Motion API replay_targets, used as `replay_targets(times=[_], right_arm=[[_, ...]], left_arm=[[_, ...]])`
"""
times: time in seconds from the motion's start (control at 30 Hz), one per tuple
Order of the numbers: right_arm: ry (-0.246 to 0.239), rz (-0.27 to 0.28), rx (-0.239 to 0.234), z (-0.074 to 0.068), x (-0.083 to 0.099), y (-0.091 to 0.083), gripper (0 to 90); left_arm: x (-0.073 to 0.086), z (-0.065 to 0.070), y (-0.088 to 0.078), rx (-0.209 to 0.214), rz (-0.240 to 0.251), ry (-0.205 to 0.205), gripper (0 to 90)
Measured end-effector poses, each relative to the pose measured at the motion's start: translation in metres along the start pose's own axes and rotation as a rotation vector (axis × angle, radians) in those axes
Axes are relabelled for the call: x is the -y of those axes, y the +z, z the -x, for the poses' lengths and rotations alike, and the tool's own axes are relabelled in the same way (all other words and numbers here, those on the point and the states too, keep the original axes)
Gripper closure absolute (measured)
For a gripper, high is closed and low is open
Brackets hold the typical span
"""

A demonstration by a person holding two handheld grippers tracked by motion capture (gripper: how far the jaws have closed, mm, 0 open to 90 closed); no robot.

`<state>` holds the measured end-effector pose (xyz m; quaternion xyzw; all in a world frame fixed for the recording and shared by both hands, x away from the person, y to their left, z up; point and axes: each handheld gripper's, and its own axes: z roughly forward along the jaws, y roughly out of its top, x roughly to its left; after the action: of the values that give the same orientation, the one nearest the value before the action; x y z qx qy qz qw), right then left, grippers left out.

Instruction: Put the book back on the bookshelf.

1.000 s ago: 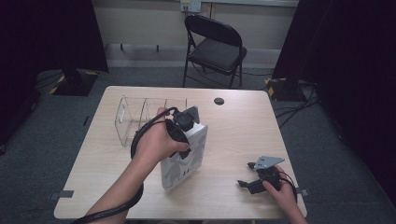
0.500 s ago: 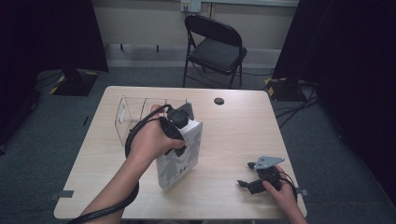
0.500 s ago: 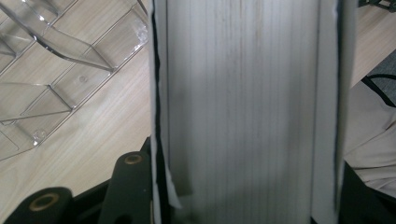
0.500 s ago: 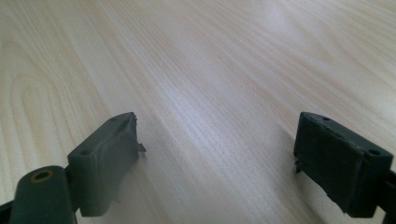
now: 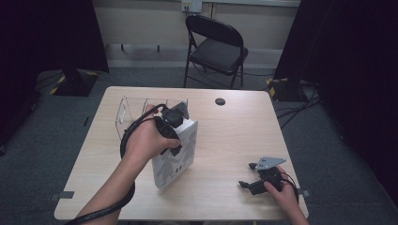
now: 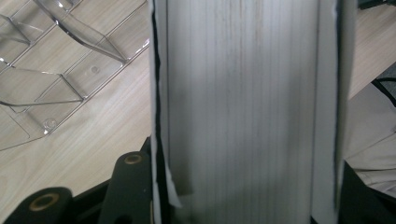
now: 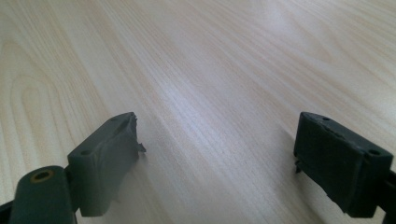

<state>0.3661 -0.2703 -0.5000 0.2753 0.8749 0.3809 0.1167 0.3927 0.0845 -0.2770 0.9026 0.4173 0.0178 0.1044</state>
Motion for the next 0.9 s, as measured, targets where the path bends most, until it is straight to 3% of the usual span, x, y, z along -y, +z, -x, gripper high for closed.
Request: replay_targets(times=[0.9], right_arm=[[-0.001, -0.001, 0.002, 0.0, 0.0, 0.0, 13.0]], left_arm=[[0.014, -0.021, -0.003, -0.011, -0.004, -0.053, 53.1]])
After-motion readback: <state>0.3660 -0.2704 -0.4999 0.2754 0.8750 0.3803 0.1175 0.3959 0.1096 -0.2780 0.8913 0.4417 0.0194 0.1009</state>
